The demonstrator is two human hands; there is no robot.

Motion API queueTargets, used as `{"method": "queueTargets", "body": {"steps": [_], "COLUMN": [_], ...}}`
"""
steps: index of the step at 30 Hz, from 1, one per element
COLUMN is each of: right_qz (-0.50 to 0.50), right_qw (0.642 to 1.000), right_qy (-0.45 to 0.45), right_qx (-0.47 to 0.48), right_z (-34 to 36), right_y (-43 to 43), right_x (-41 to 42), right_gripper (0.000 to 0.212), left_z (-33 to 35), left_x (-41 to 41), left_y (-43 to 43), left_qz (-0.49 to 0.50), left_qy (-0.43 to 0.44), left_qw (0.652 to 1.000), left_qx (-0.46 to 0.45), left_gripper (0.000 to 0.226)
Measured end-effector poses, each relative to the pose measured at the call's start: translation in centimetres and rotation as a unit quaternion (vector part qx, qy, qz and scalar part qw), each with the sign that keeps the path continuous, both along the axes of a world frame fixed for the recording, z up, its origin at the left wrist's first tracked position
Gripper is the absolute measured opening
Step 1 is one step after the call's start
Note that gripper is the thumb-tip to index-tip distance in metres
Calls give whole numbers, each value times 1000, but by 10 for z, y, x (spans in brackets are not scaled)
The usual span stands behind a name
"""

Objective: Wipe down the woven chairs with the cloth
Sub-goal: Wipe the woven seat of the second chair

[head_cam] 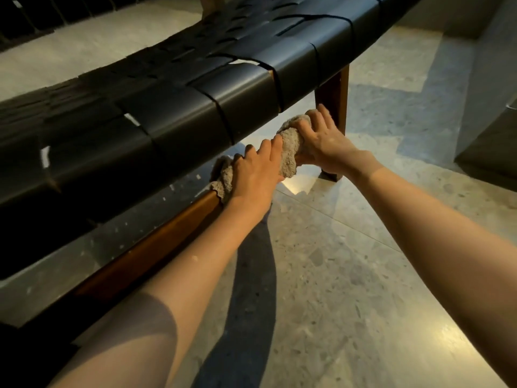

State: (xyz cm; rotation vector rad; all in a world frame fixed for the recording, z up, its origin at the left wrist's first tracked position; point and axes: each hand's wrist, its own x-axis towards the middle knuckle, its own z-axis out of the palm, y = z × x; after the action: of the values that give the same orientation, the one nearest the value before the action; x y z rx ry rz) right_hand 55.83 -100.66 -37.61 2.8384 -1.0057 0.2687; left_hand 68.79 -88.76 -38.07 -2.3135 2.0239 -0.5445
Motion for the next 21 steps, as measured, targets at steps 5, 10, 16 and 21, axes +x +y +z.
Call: {"method": "queueTargets", "body": {"steps": [5, 10, 16, 21], "right_qz": [8, 46, 104, 145], "right_qw": [1000, 998, 993, 987], "right_qy": [17, -31, -45, -51], "right_qx": [-3, 36, 33, 53], "right_z": [-8, -9, -12, -8], "right_y": [66, 157, 241, 280], "right_x": [34, 72, 109, 123], "right_gripper": [79, 79, 72, 70], "left_z": [-5, -5, 1, 3], "left_x": [32, 64, 96, 103], "left_y": [76, 171, 263, 300], "left_qz": [35, 83, 118, 109], "left_qy": [-25, -80, -55, 51], "left_qw": [999, 993, 991, 991], "left_qx": [-1, -4, -26, -64], "left_gripper": [82, 82, 85, 81]}}
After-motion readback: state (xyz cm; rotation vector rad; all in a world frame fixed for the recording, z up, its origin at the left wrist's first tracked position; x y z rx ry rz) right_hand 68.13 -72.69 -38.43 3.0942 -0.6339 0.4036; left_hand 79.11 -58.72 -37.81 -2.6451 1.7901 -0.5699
